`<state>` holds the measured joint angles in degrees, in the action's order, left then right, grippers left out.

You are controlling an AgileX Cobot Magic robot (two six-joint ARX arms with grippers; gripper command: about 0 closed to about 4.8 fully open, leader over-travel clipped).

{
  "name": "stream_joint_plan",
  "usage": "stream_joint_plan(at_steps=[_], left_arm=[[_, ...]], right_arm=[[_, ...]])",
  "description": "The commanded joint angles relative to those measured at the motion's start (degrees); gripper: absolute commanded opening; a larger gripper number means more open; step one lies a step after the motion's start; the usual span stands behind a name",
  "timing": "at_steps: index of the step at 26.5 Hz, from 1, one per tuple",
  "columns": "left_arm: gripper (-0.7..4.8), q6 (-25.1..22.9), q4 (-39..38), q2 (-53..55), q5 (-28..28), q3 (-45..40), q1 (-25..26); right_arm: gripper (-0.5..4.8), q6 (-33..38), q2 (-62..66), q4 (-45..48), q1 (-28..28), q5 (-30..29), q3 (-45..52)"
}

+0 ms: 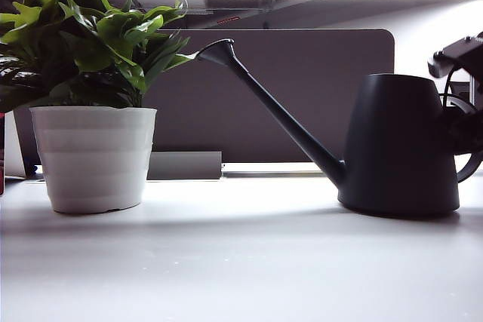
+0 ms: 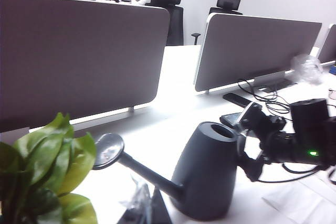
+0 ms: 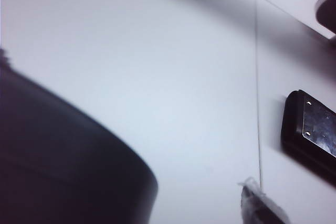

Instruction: Pick up the watering can from the table, water the potted plant, and put the can back.

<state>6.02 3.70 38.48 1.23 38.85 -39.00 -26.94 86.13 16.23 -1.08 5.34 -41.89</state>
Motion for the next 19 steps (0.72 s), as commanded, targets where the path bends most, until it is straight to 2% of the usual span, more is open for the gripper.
stream_joint_plan(at_steps=[1,6,8,9,12,19], left_arm=[[-0.05,0.0,0.48,-0.15,2.03,0.42,0.0],[-0.05,0.0,0.04,-0.17,2.84,0.42,0.0],[-0.05,0.0,-0.07,-0.17,2.95,0.42,0.0],[-0.05,0.0,-0.24,-0.17,3.1,0.42,0.0],[-0.05,0.02,-1.44,-0.17,3.1,0.42,0.0],[-0.05,0.44,-3.74,-0.17,3.13,0.39,0.0]], right_arm=[[4.79,-0.04,2.29,6.08,-0.09,-0.15,-0.31],[4.73,2.19,4.44,12.81,-0.09,-0.44,-0.31],[3.82,3.41,4.42,14.86,-0.09,-1.6,-0.31],[3.72,3.63,4.44,15.96,-0.09,-1.97,-0.28],[3.73,4.44,4.44,19.23,-0.09,-4.24,-0.31],[3.72,2.38,4.44,24.0,-0.04,-4.22,-0.42]])
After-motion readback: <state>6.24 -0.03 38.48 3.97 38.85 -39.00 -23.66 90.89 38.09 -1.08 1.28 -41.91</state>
